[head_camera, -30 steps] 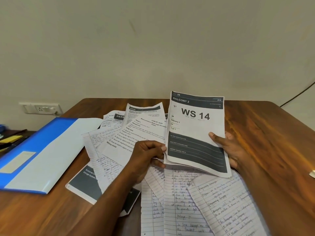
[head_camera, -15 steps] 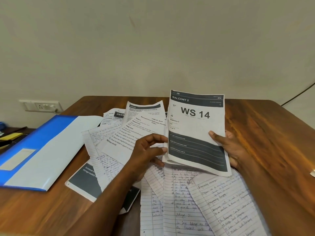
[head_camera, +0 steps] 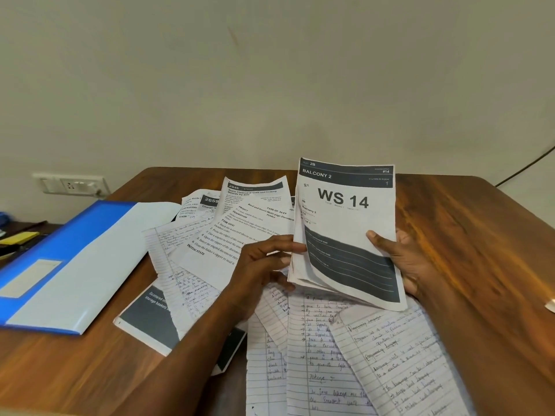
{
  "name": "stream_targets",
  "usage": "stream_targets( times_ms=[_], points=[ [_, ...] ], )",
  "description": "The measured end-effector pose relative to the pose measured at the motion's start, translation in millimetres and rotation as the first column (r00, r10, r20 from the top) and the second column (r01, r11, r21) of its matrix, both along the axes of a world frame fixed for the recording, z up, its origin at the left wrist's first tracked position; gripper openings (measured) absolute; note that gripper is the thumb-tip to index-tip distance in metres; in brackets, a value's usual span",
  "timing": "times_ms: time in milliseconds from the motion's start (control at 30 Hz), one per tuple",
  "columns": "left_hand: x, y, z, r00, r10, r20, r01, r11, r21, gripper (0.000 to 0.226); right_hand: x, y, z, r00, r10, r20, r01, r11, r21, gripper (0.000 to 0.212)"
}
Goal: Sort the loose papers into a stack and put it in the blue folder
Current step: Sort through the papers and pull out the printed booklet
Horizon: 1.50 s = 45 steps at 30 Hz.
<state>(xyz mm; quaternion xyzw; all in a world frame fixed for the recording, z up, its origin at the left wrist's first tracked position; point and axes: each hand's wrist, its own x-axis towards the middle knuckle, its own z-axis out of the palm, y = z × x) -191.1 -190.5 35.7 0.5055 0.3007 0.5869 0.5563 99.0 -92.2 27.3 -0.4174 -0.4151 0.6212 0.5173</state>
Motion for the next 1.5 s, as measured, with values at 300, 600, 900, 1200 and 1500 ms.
stream_targets(
  times_ms=[300, 600, 900, 1200, 1500],
  points=[
    [4.7, -4.5, 3.6, 0.997, 0.041, -0.07, -0.038, 0.998, 0.045, 0.035, 0.1, 0.1, -0.9, 1.0, 0.008, -0.003, -0.008, 1.0, 0.012, 0.049],
    [0.7, -5.3, 8.1, 0.986, 0.09, -0.138, -0.077, 0.992, 0.1, 0.024, -0.3, -1.2, 0.2, 0.999, 0.006, 0.042, -0.008, 0.999, 0.034, 0.056],
    [0.9, -5.5, 3.4, 0.961, 0.121, -0.249, -0.089, 0.987, 0.137, 0.019, 0.6, 0.4, -1.9, 0.999, -0.01, 0.04, 0.009, 1.0, 0.026, 0.05],
    [2.2, -2.0, -0.5, 0.969, 0.093, -0.229, -0.091, 0.996, 0.023, 0.028, -0.7, -1.1, -0.5, 1.0, -0.015, 0.024, 0.014, 0.999, 0.034, 0.05],
    [1.8, 3.9, -8.0, 0.987, 0.038, -0.158, -0.046, 0.998, -0.042, 0.042, 0.1, 0.6, -2.5, 1.0, -0.026, 0.007, 0.026, 1.0, 0.014, 0.045]
  ],
)
